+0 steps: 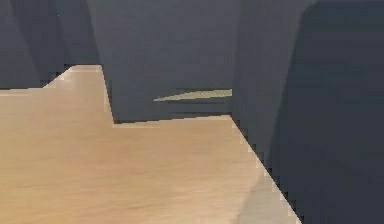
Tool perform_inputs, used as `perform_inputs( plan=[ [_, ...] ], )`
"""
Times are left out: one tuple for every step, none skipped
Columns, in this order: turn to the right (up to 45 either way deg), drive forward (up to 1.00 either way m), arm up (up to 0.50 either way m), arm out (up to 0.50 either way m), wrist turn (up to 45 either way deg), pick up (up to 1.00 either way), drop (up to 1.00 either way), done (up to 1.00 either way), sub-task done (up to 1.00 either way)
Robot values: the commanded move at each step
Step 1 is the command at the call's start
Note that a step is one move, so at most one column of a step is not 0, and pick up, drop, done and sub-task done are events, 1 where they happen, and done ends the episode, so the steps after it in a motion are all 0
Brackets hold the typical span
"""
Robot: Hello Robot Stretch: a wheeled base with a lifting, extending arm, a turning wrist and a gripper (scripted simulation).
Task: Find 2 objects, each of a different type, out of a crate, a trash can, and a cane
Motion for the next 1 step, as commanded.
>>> perform_inputs(
  plan=[
    [0.0, 0.2, 0.0, 0.0, 0.0, 0.0, 0.0, 0.0, 0.0]
  ],
)
